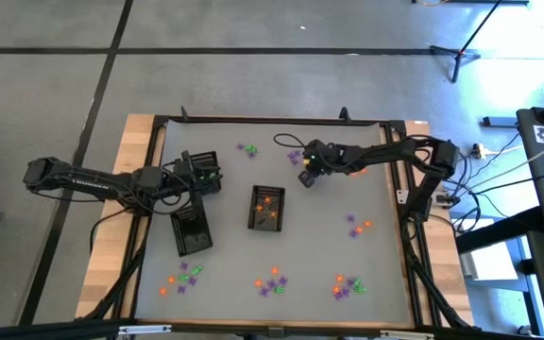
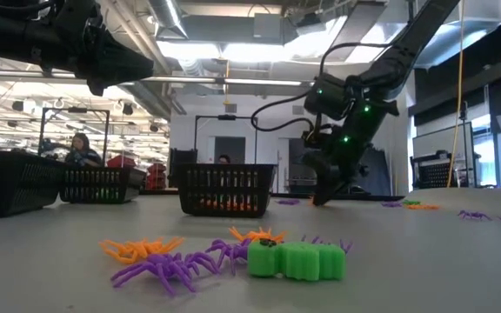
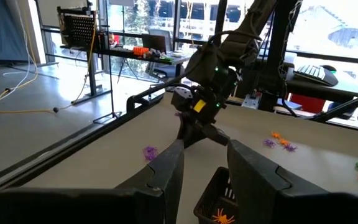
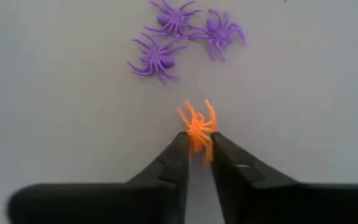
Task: Sort Halloween decoration
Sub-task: Put the orange spider toy into the bottom right black basket
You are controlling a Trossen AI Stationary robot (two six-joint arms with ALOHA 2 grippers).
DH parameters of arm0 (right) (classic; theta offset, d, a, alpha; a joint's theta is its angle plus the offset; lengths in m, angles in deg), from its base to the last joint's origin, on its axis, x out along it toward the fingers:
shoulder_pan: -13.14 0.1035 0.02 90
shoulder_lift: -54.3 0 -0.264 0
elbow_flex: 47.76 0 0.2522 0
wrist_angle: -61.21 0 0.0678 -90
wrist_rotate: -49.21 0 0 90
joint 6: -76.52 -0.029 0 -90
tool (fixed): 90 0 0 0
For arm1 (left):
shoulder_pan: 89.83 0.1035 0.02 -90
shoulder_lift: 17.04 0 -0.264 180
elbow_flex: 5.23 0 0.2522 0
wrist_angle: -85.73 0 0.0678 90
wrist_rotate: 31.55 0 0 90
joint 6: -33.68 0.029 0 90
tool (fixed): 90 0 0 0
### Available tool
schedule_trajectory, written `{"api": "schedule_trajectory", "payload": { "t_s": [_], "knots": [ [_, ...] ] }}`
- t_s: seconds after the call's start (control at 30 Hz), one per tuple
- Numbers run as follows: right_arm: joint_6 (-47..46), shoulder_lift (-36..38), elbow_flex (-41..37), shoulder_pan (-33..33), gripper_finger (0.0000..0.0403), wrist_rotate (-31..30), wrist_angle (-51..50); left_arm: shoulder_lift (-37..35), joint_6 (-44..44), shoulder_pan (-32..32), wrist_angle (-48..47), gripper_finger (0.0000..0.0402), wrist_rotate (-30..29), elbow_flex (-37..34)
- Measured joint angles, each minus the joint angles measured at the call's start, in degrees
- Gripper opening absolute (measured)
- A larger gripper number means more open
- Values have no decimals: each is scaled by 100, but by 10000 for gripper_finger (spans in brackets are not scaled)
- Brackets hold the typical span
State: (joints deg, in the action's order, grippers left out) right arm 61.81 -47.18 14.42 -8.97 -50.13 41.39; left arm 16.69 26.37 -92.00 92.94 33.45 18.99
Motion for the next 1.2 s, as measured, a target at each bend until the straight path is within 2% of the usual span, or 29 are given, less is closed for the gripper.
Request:
{"api": "schedule_trajectory", "payload": {
  "t_s": [0.1, 0.3, 0.43, 0.6, 0.77, 0.97, 1.2],
  "knots": [
    [51, 94, -13, -2, 9, 2, -43, 0, 0, 1, 0, 115, 1, 0],
    [129, 470, -34, 60, 13, 139, -207, 2, 0, 2, -109, 115, -1, 0],
    [93, 820, -33, 363, 6, 157, -150, 1, 0, 1, -107, 115, -36, 0],
    [25, 1097, -6, 909, 11, 802, 384, 2, 0, 0, -98, 115, -97, 0],
    [0, 1107, -4, 1591, 4, 1505, 1445, 2, 0, 1, -85, 115, -157, 0],
    [1, 1109, 1, 2195, 17, 1398, 2239, 1, 0, 2, -79, 115, -292, 0],
    [43, 1111, 1, 2245, 56, 1343, 2251, 2, -1, 2, -79, 115, -291, 0]
  ]
}}
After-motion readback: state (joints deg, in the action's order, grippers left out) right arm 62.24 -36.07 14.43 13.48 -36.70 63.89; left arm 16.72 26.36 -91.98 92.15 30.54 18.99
